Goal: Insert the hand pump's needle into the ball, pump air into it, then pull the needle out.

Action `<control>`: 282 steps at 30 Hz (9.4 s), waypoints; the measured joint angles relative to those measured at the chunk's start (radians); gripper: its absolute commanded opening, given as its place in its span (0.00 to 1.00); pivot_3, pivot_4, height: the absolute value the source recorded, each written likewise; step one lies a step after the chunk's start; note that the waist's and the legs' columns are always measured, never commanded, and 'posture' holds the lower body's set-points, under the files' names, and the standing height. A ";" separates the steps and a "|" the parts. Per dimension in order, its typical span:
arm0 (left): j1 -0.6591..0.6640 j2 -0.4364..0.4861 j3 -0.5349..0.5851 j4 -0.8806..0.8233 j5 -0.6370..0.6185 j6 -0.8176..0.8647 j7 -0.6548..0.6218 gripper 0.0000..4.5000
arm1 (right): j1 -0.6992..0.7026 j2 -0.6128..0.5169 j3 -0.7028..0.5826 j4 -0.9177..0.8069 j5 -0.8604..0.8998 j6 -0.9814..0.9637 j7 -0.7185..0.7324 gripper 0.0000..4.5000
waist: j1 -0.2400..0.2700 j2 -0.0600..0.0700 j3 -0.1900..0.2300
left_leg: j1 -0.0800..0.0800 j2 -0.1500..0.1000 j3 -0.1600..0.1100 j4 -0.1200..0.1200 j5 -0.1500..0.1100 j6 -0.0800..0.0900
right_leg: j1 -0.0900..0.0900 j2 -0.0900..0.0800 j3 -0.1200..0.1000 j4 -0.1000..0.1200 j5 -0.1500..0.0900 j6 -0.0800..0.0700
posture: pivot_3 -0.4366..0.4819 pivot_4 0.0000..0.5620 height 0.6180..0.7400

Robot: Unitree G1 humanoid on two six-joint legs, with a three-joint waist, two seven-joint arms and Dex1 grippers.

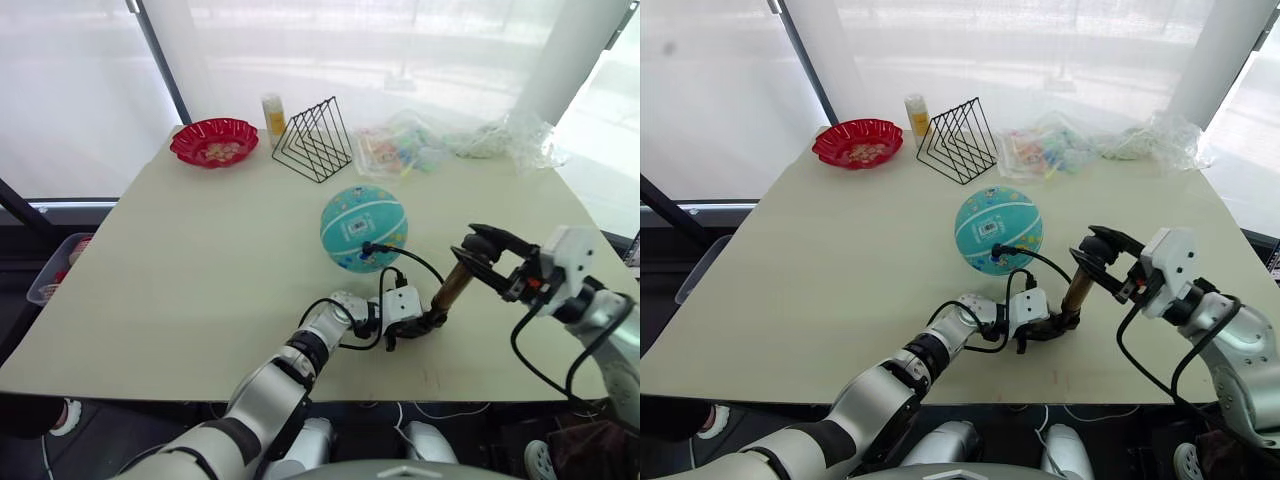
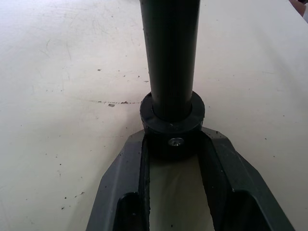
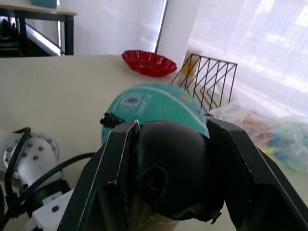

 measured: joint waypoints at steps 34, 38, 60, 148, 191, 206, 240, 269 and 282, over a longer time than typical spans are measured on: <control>-0.018 -0.022 0.002 -0.024 -0.008 -0.034 -0.016 0.24 | -0.368 -0.363 -0.334 -0.008 0.478 0.524 0.025 0.42 | 0.025 0.019 0.034 | -0.020 -0.006 0.000 0.009 0.000 0.001 | -0.015 -0.005 -0.001 0.000 0.003 0.002 | 0.48 0.27 1.00; -0.019 -0.025 0.000 -0.026 -0.008 -0.035 -0.019 0.24 | -0.338 -0.371 -0.373 -0.022 0.483 0.543 0.026 0.42 | 0.031 0.019 0.036 | -0.022 -0.006 0.000 0.009 0.000 0.001 | -0.017 -0.005 -0.001 0.000 0.003 0.002 | 0.48 0.27 1.00; -0.006 -0.006 -0.002 0.001 -0.002 -0.015 0.000 0.24 | -0.043 -0.042 -0.037 -0.007 0.072 0.200 0.005 0.42 | 0.020 0.001 0.009 | -0.006 -0.001 0.000 0.003 0.000 0.000 | -0.006 0.000 0.000 0.000 0.002 0.003 | 0.48 0.27 1.00; -0.022 -0.020 0.001 -0.016 -0.006 -0.035 -0.017 0.24 | -0.327 -0.376 -0.397 -0.028 0.549 0.594 0.017 0.42 | 0.028 0.018 0.028 | -0.020 -0.004 0.000 0.009 0.000 0.000 | -0.017 0.001 0.005 -0.001 0.004 0.000 | 0.48 0.27 1.00; -0.033 -0.014 0.000 -0.011 -0.006 -0.031 -0.018 0.24 | -0.306 -0.355 -0.371 -0.001 0.489 0.520 0.074 0.42 | 0.027 0.018 0.032 | -0.020 -0.003 0.000 0.010 0.000 0.000 | -0.017 0.003 0.006 0.000 0.006 -0.003 | 0.48 0.27 1.00; -0.031 -0.009 -0.001 -0.005 -0.005 -0.031 -0.016 0.24 | -0.186 -0.299 -0.370 -0.060 0.408 0.461 0.073 0.42 | 0.027 0.009 0.026 | -0.019 -0.003 0.001 0.010 0.000 0.000 | -0.018 0.003 0.007 0.000 0.007 -0.003 | 0.48 0.27 1.00; -0.027 -0.028 0.050 0.001 -0.042 0.034 -0.084 0.99 | -0.045 0.021 0.050 0.043 -0.071 0.082 -0.018 0.42 | 0.002 0.009 0.014 | -0.004 -0.001 -0.001 0.005 -0.001 -0.001 | -0.005 0.006 0.008 0.000 0.005 -0.001 | 0.48 0.27 1.00; 0.495 0.530 0.279 -1.127 -0.546 0.432 -0.382 0.99 | -0.059 0.042 0.028 0.027 -0.042 0.006 -0.013 0.42 | -0.023 0.030 0.046 | -0.020 0.001 -0.003 0.003 0.002 -0.004 | -0.029 0.013 0.013 0.003 0.010 -0.014 | 0.48 0.27 1.00; 0.667 0.683 0.530 -1.363 -0.773 0.512 -0.336 0.99 | -0.202 -0.018 0.041 0.082 -0.039 0.092 -0.008 0.42 | -0.023 0.034 0.058 | -0.022 0.001 0.000 0.005 0.002 -0.005 | -0.030 0.012 0.014 0.003 0.012 -0.018 | 0.48 0.27 1.00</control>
